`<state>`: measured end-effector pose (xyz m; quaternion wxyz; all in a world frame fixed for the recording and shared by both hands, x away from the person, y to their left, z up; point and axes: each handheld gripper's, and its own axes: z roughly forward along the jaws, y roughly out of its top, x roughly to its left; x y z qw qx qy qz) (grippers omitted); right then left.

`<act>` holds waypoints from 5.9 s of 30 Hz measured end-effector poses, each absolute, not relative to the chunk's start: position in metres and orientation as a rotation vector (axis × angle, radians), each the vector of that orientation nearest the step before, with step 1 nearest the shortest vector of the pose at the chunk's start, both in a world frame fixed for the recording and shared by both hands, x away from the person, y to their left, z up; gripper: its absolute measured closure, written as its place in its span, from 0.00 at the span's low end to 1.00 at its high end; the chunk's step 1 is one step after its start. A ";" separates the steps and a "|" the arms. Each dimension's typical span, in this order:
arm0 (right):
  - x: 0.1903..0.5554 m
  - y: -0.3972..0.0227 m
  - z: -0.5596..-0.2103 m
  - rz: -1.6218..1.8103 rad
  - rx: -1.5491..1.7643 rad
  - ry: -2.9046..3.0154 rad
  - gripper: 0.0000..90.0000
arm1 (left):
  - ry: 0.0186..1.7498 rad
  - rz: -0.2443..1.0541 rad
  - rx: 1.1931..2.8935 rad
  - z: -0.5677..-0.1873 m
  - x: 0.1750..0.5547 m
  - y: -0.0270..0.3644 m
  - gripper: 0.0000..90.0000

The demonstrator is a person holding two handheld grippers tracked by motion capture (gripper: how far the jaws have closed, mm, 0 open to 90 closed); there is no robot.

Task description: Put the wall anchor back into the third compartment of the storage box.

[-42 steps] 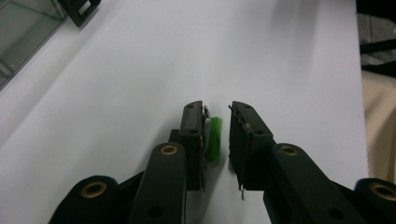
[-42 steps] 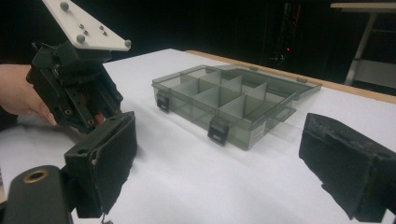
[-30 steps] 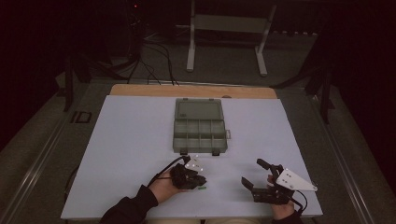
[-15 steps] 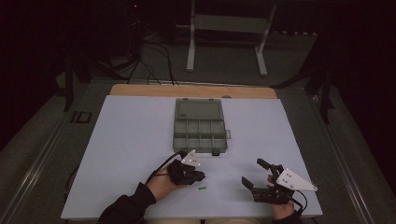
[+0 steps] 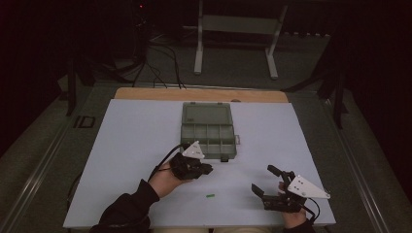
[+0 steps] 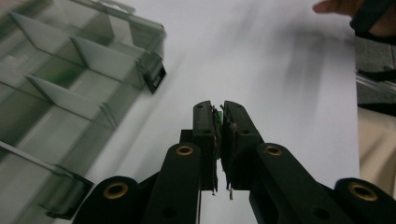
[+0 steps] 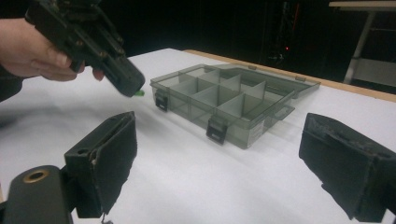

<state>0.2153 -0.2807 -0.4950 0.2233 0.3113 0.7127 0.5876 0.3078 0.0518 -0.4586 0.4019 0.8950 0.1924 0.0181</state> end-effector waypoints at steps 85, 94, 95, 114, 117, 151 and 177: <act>0.214 -0.279 -0.494 1.630 0.830 1.977 0.13 | 1.087 0.304 2.005 -0.453 0.424 0.001 0.92; 0.214 -0.279 -0.495 1.628 0.833 1.982 0.13 | 1.123 0.266 2.051 -0.467 0.429 -0.001 0.92; 0.214 -0.279 -0.495 1.627 0.833 1.982 0.13 | 1.125 0.265 2.060 -0.468 0.429 -0.001 0.92; 0.215 -0.279 -0.496 1.619 0.838 1.995 0.13 | 1.163 0.202 2.114 -0.491 0.435 -0.002 0.92; 0.215 -0.279 -0.496 1.621 0.838 1.995 0.13 | 1.170 0.214 2.102 -0.488 0.435 -0.001 0.89; 0.215 -0.279 -0.496 1.617 0.842 1.994 0.13 | 0.940 0.133 2.085 -0.436 0.401 0.023 0.00; 0.215 -0.278 -0.496 1.612 0.837 1.998 0.13 | 0.737 0.055 2.117 -0.425 0.336 0.042 0.00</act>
